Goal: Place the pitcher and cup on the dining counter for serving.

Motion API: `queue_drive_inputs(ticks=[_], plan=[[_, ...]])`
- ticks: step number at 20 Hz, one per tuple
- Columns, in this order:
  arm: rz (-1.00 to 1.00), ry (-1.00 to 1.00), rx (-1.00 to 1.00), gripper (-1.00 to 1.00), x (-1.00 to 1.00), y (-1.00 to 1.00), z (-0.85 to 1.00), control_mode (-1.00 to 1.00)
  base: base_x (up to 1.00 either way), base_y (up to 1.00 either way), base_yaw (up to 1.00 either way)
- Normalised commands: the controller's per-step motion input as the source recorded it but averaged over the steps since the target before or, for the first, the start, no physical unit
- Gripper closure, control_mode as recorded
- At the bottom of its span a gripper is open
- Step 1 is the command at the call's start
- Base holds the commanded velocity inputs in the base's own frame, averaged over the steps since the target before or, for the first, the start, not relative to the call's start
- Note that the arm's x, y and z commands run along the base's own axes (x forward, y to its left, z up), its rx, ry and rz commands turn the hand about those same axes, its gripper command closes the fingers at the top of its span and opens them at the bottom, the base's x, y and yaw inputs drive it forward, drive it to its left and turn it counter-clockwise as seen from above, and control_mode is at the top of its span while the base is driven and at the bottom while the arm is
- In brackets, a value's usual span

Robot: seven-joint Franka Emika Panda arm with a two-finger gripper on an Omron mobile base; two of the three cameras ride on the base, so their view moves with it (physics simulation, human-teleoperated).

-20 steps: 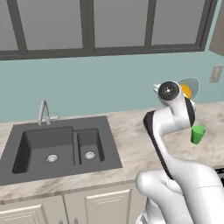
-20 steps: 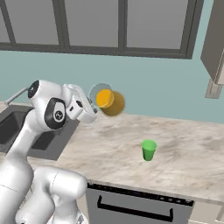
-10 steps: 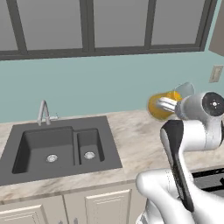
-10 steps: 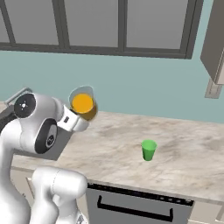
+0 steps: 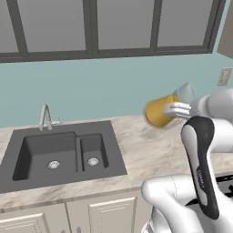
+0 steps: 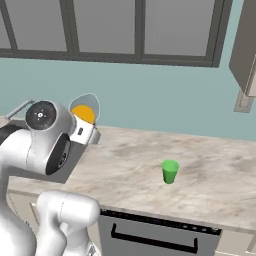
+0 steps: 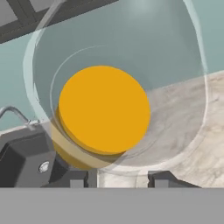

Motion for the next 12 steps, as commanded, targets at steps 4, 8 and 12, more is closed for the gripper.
queue_drive_inputs(ticks=[4, 8, 12], plan=[[-0.30, 0.00, -0.04, 1.00, 0.90, 0.04, 0.00, -1.00, 0.00, 0.00, 0.00], [-0.28, 0.02, -0.02, 1.00, 0.67, 0.06, 0.00, -1.00, 0.00, 0.00, 0.00], [-0.01, 0.00, 0.00, 1.00, 0.03, 0.00, 0.00, 1.00, -0.07, 0.00, 0.00]])
